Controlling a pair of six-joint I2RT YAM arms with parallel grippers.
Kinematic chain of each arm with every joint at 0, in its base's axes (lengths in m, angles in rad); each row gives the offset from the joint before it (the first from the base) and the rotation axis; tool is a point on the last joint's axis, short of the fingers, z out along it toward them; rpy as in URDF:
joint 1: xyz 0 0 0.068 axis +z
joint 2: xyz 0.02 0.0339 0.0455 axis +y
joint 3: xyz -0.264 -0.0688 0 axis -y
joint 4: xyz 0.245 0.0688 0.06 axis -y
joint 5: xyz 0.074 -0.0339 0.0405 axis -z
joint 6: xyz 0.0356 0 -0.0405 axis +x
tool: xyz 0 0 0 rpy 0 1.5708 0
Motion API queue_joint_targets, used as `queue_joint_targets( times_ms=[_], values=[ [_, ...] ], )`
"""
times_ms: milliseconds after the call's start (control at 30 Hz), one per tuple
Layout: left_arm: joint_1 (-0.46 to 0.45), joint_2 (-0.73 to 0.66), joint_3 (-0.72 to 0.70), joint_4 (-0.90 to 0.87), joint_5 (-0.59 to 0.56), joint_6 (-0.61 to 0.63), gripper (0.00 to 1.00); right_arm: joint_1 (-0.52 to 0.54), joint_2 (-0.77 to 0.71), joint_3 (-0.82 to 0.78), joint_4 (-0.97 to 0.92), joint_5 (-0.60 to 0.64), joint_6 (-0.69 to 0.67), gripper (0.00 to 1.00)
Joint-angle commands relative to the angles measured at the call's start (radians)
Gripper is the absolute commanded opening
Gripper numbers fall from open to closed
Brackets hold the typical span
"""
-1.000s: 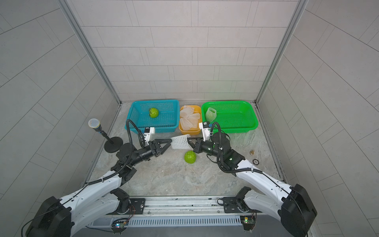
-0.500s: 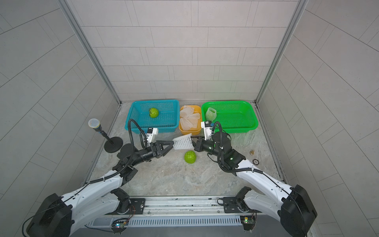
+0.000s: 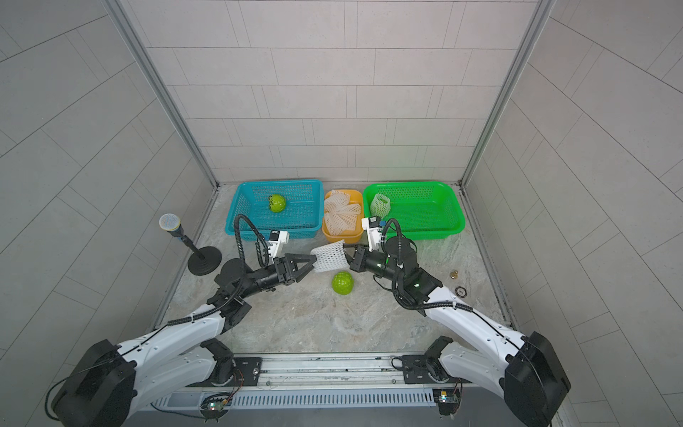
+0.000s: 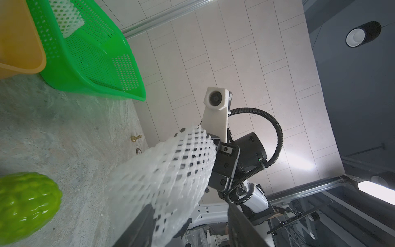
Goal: Sleeve custard apples in foam nets
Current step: Open the foam net.
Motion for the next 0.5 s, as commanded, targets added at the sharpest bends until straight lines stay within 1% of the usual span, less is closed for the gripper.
queue_joint_targets(
  times_ms=[0,33,100,167,233,333,367,433,467],
  values=[
    [-0.013,-0.002,0.028,0.083,0.033,0.012,0.59,-0.009,0.01,-0.011,0.044,-0.005,0.031,0.04],
    [-0.015,-0.003,0.028,0.083,0.034,0.011,0.58,-0.009,0.014,-0.009,0.041,-0.006,0.028,0.03],
    [-0.018,-0.005,0.028,0.09,0.035,0.011,0.54,-0.009,0.024,-0.005,0.031,-0.006,0.025,0.03],
    [-0.022,-0.005,0.03,0.09,0.035,0.013,0.53,-0.009,0.027,-0.003,0.021,-0.005,0.019,0.03],
    [-0.023,-0.005,0.03,0.089,0.035,0.016,0.57,-0.008,0.032,0.0,0.018,-0.013,0.018,0.03],
    [-0.026,-0.001,0.03,0.08,0.031,0.023,0.7,-0.009,0.045,0.008,0.013,-0.04,0.013,0.04],
    [-0.027,-0.001,0.03,0.068,0.027,0.03,0.72,-0.008,0.047,0.008,0.014,-0.048,0.013,0.03],
    [-0.026,-0.003,0.031,0.047,0.016,0.045,0.71,-0.007,0.046,0.006,0.012,-0.051,0.013,0.03],
    [-0.026,-0.003,0.033,0.028,0.008,0.052,0.68,-0.007,0.043,0.006,0.009,-0.05,0.013,0.03]
  ],
)
